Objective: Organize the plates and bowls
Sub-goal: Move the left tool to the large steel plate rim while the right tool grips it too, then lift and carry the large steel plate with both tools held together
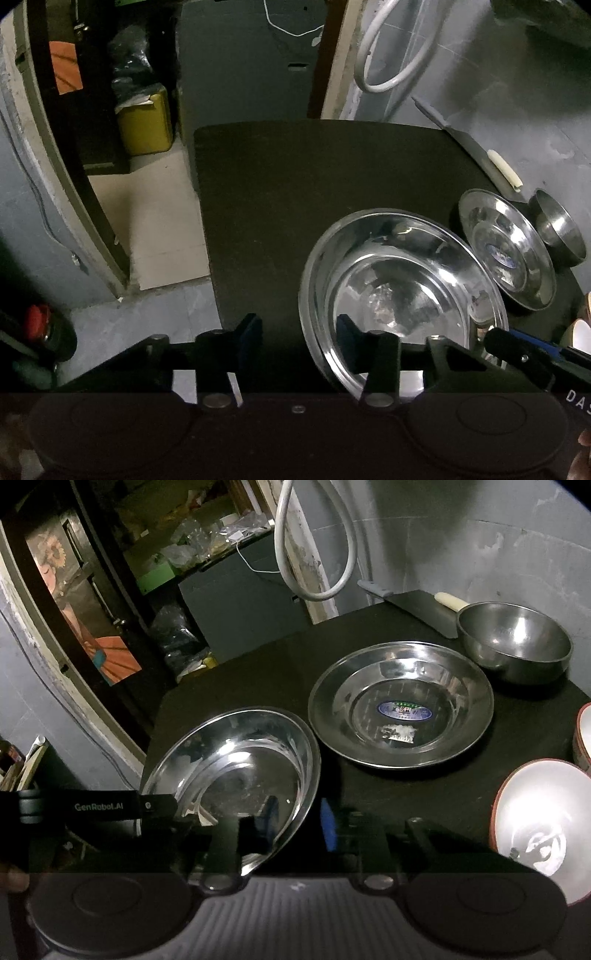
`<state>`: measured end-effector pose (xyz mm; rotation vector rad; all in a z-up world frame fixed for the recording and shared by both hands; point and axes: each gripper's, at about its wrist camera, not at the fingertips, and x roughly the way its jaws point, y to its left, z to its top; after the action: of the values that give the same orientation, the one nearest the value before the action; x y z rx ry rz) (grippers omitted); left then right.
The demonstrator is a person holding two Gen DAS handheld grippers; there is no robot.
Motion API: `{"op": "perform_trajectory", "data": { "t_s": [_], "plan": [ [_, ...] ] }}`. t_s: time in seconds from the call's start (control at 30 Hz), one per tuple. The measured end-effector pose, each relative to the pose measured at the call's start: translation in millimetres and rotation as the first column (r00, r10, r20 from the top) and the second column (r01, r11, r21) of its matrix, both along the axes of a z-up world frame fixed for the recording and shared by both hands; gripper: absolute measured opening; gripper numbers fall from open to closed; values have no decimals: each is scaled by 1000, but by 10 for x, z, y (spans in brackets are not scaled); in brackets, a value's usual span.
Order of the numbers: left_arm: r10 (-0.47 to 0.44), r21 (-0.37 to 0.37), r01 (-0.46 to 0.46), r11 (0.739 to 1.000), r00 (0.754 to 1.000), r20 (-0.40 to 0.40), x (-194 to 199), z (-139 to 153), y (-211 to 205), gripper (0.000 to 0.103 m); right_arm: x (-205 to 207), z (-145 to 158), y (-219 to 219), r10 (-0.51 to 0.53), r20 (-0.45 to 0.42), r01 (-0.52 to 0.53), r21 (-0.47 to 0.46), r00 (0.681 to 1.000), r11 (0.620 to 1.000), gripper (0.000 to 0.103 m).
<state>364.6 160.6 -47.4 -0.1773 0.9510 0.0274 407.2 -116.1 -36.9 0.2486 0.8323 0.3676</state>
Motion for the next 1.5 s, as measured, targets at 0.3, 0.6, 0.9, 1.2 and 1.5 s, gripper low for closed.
{"op": "perform_trajectory", "data": {
  "t_s": [0.3,0.6,0.9,1.2,1.5],
  "plan": [
    [-2,2,2,1000,1000,7,-29,24,-54,14,-7,-3,12,23,4,-23,19,1000,1000,17],
    [-18,53,13,999,996,90,-266,272,-125,14,-103,169,-126,51,59,-54,54,997,997,17],
    [-30,85,20,996,991,128,-731,506,-352,15,-482,391,-382,122,79,-126,45,989,991,18],
    [-22,99,14,995,997,79,-1271,507,-554,17,-866,430,-586,206,53,-207,29,977,978,18],
    [-19,135,17,991,1000,16,-1573,444,-669,20,-1118,374,-662,250,14,-250,28,968,968,18]
  ]
}}
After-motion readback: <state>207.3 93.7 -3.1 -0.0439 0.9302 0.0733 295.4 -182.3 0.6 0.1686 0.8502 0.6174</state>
